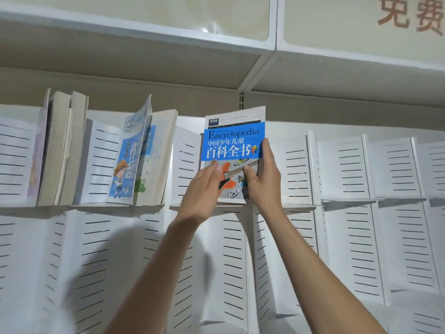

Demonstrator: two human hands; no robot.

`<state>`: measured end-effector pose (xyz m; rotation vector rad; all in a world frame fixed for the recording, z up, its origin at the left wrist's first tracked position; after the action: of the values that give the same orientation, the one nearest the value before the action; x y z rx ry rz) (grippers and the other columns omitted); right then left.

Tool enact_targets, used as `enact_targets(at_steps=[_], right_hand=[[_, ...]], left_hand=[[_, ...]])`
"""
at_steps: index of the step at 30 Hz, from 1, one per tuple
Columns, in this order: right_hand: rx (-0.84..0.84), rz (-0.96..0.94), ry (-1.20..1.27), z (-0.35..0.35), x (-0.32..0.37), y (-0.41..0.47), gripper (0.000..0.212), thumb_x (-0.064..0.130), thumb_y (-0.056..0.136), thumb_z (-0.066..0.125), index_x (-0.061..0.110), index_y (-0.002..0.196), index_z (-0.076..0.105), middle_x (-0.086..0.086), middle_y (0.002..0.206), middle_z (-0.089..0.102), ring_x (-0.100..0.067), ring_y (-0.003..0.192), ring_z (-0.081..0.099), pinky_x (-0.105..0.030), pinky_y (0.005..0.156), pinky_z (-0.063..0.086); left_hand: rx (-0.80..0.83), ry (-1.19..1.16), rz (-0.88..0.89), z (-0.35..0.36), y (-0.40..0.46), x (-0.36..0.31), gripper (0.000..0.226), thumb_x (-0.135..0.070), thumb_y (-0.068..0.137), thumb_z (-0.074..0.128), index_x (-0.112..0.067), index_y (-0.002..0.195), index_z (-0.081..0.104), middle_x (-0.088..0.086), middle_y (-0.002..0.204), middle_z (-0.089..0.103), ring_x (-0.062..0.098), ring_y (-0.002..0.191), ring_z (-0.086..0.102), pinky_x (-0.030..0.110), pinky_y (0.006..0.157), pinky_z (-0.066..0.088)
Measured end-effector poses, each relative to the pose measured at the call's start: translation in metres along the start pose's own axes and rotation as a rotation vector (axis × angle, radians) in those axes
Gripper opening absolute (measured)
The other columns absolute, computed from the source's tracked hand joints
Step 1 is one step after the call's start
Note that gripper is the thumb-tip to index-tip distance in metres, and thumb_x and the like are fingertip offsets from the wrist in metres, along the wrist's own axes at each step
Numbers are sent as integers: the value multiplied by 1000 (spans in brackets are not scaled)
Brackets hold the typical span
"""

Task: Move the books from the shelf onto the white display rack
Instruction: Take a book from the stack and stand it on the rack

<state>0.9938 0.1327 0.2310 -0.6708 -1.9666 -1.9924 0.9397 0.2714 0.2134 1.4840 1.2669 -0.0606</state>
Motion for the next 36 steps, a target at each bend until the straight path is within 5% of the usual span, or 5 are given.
enact_targets(at_steps=[10, 18, 23, 27, 36], right_hand=[[26, -87, -260, 5, -5, 5, 79, 7, 93, 56, 17, 159, 12, 2, 164, 22, -18, 140, 37, -32, 110, 38], [99, -200, -394, 6, -8, -6, 77, 11, 95, 52, 5, 157, 7, -10, 165, 6, -23, 152, 4, -19, 120, 0], [121, -183, -429, 15, -21, -4, 70, 7, 96, 49, 2, 156, 14, -14, 164, 17, -24, 151, 15, -29, 123, 14], [110, -182, -441, 17, -26, -2, 68, 11, 97, 53, 4, 155, 18, -12, 163, 21, -22, 151, 18, -39, 121, 25], [177, -183, -385, 5, -33, -16, 73, 14, 96, 58, 15, 157, 18, -2, 163, 22, -13, 151, 17, -17, 112, 21]], left_hand=[[-18, -50, -108, 6, 10, 9, 51, -62, 101, 16, -38, 111, 61, -11, 102, 71, 7, 94, 67, 40, 92, 52], [109, -98, -137, 8, 15, 13, 58, -70, 97, 10, -51, 140, 44, -19, 128, 59, 1, 106, 60, 38, 105, 43], [200, -112, -167, 11, 22, 12, 44, -70, 97, 9, -60, 103, 52, -22, 120, 61, -6, 98, 63, 38, 101, 46], [197, -130, -178, 8, 26, 8, 44, -65, 100, 7, -53, 113, 48, -18, 125, 63, -3, 94, 65, 27, 77, 48], [113, 50, -133, 11, 15, 1, 57, -66, 99, 7, -50, 136, 49, -14, 119, 61, 5, 98, 62, 40, 102, 41]])
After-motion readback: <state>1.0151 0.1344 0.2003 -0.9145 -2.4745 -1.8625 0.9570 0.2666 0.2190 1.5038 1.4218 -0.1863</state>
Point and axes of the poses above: each hand's wrist, its own y-axis towards the middle knuckle, its own z-axis out of the palm, x = y × z, the point moved 5 cm from there along y, towards the middle knuckle
